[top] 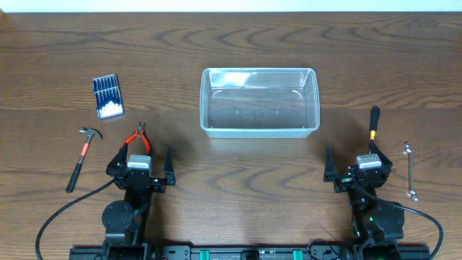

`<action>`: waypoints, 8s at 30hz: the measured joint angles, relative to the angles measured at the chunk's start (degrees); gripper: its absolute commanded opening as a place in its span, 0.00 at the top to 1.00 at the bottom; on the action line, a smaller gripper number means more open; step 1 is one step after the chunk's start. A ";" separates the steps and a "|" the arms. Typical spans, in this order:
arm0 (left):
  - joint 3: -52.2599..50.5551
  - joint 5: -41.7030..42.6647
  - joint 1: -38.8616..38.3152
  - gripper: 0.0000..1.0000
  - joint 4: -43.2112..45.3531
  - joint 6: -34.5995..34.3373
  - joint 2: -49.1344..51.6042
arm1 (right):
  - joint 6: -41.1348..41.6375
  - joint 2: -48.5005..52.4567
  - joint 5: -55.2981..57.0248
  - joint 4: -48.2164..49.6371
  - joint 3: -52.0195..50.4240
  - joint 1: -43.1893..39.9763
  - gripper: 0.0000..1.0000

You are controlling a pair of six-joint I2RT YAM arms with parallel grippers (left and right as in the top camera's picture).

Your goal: Pack container

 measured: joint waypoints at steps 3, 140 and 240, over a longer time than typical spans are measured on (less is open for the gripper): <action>0.00 0.00 0.00 0.02 0.00 0.00 0.00 | 0.00 0.00 0.00 0.00 0.00 0.00 0.01; 58.80 2.36 0.00 0.02 -45.11 -13.22 56.61 | 3.98 106.62 -0.61 -30.84 65.85 -21.44 0.01; 58.80 2.36 0.00 0.02 -45.11 -13.22 56.61 | 4.04 109.55 -2.75 -30.80 66.20 -23.65 0.99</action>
